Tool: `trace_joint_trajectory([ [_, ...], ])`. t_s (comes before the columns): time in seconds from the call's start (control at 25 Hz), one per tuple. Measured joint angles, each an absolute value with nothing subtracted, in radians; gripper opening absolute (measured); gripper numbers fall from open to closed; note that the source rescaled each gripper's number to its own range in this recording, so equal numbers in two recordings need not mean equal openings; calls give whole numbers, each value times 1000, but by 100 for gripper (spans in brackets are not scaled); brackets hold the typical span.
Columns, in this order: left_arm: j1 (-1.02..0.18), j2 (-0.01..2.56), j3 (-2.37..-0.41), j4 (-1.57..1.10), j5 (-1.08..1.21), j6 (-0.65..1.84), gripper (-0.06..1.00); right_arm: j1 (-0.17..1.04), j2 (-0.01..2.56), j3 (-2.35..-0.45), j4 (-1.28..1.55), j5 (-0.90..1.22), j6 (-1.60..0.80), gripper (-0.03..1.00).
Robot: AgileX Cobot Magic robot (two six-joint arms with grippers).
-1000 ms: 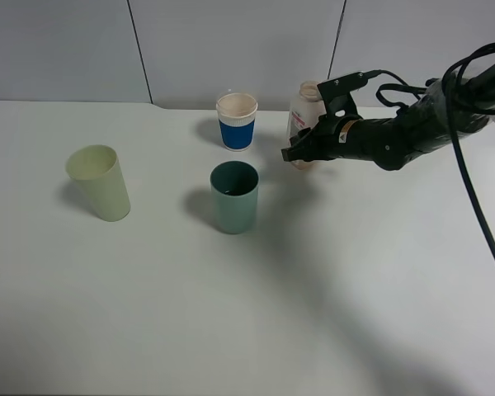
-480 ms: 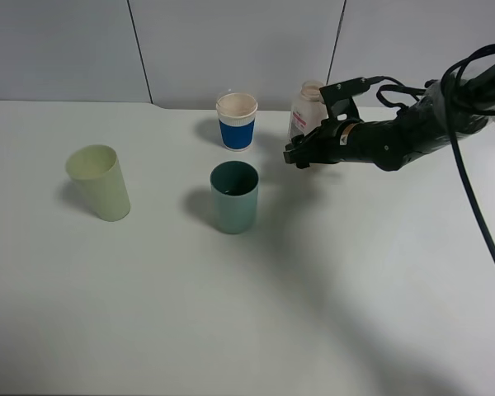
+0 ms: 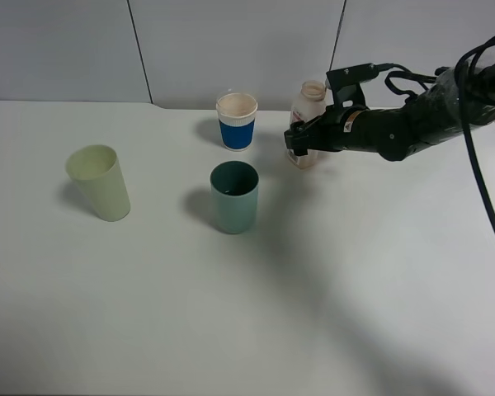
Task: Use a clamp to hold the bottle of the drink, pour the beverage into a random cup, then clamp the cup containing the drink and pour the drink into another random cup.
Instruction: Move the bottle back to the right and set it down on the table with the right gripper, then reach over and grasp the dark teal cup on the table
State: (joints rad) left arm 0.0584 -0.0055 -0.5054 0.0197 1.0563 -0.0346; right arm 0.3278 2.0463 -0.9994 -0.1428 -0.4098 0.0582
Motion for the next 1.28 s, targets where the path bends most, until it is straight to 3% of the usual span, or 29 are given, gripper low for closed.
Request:
trace_joint_trajectory([
  [0.4, 58, -5, -505, 20, 1056, -35, 76, 328, 2042, -999, -140, -291, 58, 98],
  [1.28, 58, -5, -505, 20, 1056, -35, 76, 328, 1809, -999, -147, -44, 58, 100],
])
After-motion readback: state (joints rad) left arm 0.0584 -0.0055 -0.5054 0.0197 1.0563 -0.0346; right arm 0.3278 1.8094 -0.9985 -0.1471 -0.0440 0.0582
